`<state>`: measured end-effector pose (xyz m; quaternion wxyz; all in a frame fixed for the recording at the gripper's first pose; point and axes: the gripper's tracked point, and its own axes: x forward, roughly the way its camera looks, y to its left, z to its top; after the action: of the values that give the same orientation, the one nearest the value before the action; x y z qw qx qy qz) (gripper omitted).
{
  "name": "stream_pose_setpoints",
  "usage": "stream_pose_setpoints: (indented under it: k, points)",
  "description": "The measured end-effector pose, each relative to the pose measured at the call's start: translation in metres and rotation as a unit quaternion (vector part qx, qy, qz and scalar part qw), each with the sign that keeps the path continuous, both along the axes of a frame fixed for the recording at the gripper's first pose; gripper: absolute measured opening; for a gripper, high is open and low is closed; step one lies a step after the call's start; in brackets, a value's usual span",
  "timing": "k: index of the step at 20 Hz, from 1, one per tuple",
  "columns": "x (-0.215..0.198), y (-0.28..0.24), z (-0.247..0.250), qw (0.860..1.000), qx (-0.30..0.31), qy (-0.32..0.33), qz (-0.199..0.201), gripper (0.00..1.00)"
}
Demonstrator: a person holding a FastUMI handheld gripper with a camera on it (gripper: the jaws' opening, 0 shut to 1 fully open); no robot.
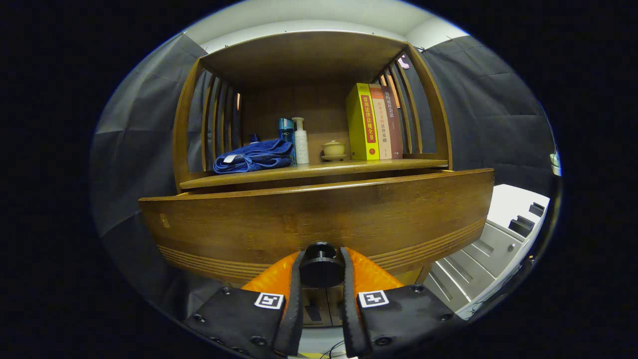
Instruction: Pull open the drawer, take out the items inside it, and place them on the countertop above the cabinet.
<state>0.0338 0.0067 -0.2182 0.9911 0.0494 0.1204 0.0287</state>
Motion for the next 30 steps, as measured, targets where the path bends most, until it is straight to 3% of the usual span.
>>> stream_pose_setpoints:
  k: [16,24,28,30]
  points:
    - [-0.054,-0.007,-0.007,1.000,-0.007,0.020,0.005,0.41]
    - [-0.055,-0.004,-0.012,1.000,-0.022,0.011,0.019,0.53]
    - [-0.057,0.005,-0.017,0.999,-0.021,0.017,0.033,1.00]
    - [-0.060,0.004,-0.001,0.999,-0.016,-0.001,0.034,0.99]
